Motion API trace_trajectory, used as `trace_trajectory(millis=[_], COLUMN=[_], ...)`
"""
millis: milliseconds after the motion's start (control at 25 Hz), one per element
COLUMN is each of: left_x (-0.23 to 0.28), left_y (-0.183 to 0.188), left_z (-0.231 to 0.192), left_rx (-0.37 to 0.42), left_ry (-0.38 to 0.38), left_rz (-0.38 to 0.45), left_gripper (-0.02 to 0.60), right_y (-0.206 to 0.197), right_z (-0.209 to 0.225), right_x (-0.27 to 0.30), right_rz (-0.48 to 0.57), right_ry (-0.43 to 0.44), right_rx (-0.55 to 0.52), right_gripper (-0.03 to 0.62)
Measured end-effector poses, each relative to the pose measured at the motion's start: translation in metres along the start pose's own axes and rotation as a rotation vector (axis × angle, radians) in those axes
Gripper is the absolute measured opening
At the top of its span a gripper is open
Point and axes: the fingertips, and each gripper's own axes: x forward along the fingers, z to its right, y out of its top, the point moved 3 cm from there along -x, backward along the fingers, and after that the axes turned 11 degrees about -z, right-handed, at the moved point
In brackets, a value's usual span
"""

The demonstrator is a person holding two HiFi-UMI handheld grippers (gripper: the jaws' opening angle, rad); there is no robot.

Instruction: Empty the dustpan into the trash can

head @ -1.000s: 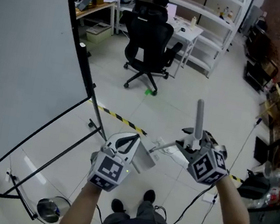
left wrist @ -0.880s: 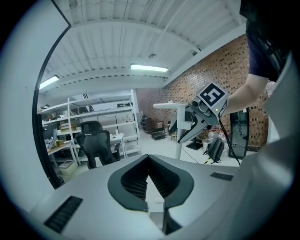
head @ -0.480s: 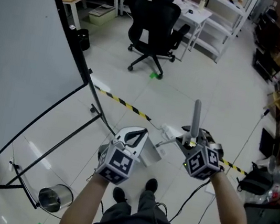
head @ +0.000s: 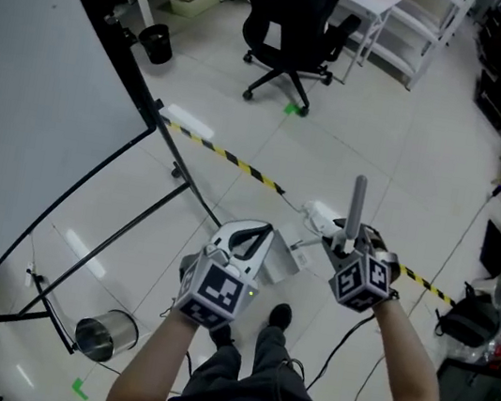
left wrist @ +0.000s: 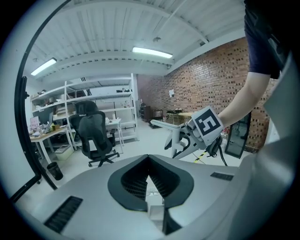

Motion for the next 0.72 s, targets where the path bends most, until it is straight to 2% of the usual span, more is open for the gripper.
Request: trace_trajectory(millis=[160,440,720], left_x=[0.012,0.025,0.037], left_y=[-0.008,-0.021,-0.026], left_z=[0.001,0.008,0.009], left_rx=[-0.037,-0.058,-0.070], left_ry=[-0.013,-0.014,-0.014], left_rz=[0.006,-0.040,-0.041], left_gripper=[-0.002,-0.002,-0.002], right_y=[-0.011,-0.030,-0.041], right_z=[-0.007,-0.023,-0.025], right_x=[0.023,0.046,0.061], right_rz=[0.003,0.006,0.006], right_ry=[0.009,0.030,0.033], right_rx=[0.011,0.006,0.047], right_gripper=[0.186,0.186,0.186])
